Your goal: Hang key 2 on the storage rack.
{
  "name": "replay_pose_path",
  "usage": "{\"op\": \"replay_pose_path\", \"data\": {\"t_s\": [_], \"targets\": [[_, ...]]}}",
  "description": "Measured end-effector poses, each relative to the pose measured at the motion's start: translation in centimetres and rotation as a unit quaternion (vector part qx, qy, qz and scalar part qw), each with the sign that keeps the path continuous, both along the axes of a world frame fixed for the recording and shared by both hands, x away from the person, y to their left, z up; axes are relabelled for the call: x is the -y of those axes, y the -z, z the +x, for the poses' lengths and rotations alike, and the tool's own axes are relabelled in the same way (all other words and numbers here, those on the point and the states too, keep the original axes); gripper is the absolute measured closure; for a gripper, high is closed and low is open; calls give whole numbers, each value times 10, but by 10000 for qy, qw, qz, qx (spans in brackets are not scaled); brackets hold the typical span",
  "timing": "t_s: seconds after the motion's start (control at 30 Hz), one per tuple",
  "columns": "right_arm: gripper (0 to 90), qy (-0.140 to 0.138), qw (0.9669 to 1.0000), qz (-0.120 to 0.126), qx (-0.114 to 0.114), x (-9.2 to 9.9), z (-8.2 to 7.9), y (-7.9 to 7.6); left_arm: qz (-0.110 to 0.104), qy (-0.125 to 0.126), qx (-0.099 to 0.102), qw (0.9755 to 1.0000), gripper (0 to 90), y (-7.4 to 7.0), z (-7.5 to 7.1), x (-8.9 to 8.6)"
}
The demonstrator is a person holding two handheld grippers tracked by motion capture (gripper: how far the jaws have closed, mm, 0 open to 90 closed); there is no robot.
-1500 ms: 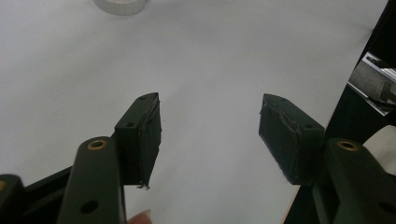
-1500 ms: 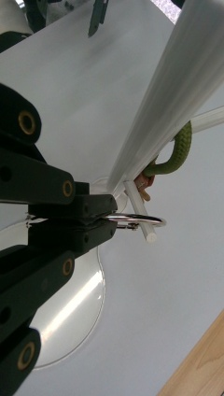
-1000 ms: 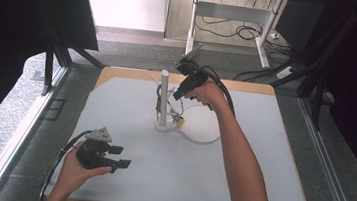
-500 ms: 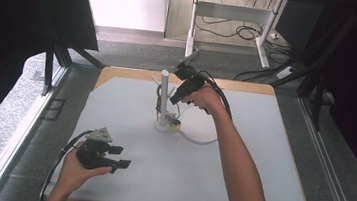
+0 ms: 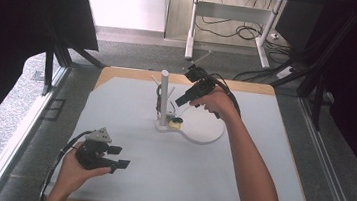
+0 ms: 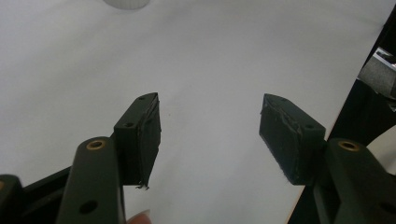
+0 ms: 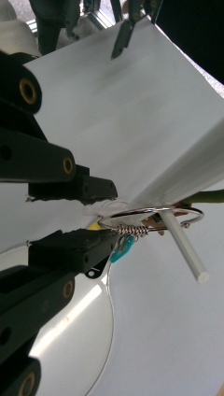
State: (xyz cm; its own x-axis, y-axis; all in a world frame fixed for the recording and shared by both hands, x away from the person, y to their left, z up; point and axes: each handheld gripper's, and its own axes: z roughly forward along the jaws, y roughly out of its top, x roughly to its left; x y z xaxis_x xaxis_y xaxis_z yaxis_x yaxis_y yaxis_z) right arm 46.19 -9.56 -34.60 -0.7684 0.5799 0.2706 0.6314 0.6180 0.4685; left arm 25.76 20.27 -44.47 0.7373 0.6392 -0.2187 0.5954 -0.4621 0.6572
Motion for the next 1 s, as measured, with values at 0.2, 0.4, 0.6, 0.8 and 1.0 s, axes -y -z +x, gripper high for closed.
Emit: {"op": "replay_pose_path", "data": {"t_s": [0.2,0.4,0.6,0.8,1.0], "targets": [[585,124,9991,6,411,27,-24,-4,57,-8,-3,10000,390,0,0,0],[520,301,9969,111,722,58,-49,-2,43,-13,0,10000,388,1,0,0],[513,307,9944,299,964,93,-82,15,85,-52,-33,9999,387,2,1,1],[512,494,9914,566,1074,132,-113,37,164,-2,-54,9999,386,6,1,5],[509,777,9853,935,1197,171,-145,59,244,32,-137,9996,383,11,0,12]]}}
